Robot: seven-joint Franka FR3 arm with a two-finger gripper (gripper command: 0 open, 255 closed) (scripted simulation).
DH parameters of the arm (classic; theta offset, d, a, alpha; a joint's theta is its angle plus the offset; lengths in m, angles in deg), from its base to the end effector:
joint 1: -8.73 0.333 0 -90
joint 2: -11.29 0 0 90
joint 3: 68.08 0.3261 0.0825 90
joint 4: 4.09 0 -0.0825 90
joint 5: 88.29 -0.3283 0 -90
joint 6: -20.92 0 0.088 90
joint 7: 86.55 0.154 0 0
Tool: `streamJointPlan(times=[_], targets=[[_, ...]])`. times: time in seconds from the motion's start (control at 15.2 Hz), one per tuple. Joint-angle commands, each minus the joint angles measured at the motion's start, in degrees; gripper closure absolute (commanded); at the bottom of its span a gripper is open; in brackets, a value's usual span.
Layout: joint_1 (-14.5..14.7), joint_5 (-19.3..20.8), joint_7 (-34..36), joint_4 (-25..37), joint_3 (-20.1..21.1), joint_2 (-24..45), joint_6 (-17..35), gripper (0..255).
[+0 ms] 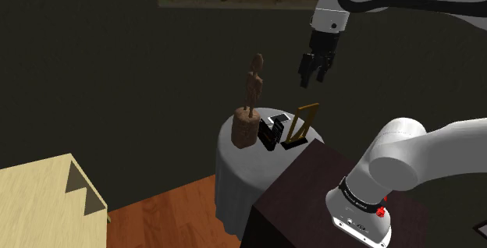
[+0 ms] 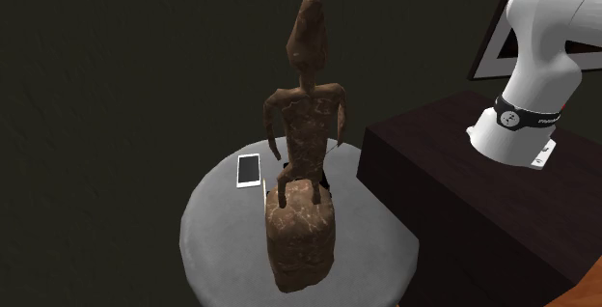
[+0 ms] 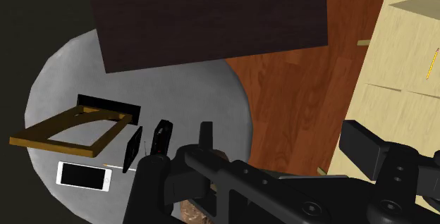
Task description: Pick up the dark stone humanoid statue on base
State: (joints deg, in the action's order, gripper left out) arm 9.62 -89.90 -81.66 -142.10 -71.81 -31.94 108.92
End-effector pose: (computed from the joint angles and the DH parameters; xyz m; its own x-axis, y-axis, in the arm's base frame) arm 0.2399 -0.0115 0.5185 0.9860 -0.1103 -0.1247 -0.1187 -0.9910 -0.0621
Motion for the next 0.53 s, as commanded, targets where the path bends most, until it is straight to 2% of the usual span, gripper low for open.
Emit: streamJointPlan(times=[0.0, 0.46], targets=[[0.00, 0.00, 0.00, 0.00, 0.00, 0.00, 0.00, 0], [-0.18, 0.44, -0.67, 9.38, -1.31, 17.26, 6.48, 0]])
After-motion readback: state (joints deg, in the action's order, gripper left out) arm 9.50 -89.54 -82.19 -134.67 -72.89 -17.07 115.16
